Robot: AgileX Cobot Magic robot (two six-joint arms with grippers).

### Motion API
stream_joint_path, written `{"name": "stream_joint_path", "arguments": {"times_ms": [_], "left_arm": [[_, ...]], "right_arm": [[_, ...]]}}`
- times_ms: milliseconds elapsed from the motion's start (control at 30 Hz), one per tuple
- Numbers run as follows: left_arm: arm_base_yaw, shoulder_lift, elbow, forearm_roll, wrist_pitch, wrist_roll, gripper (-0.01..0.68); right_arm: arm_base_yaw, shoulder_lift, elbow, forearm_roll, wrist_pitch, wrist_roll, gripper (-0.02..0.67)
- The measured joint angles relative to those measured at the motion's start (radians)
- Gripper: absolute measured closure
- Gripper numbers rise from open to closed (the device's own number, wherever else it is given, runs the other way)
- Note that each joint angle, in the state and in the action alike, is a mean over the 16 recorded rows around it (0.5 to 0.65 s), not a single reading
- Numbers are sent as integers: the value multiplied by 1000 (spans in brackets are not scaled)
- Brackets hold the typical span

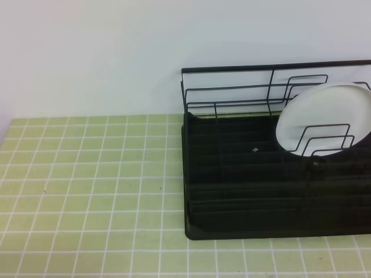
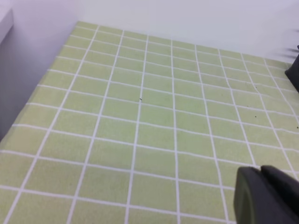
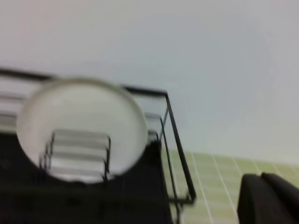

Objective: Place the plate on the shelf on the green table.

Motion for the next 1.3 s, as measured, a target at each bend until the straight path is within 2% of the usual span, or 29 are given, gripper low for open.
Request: {"name": "stream_joint_path", "arguments": {"times_ms": [167,467,567,667,867,1100,1300], "left_arm": [[0,0,0,0,0,0,673],[0,0,0,0,0,0,673],[0,0,0,0,0,0,673],[0,0,0,1,0,0,673],[0,0,0,2,0,0,673],[0,-1,0,4,0,1,673],[0,-1,0,4,0,1,673]], "right_arm": [[0,0,55,207,0,-171,652],[-1,0,159,839,-94,-770,652],[-2,-2,178,992,-120,-949,652],[-6,-15,189,1095,-106,-1065,652],[-28,-94,190,1122,9,-1117,652],[-68,-208,190,1078,137,-1099,652],[-89,-261,189,1073,168,-1068,652]]}}
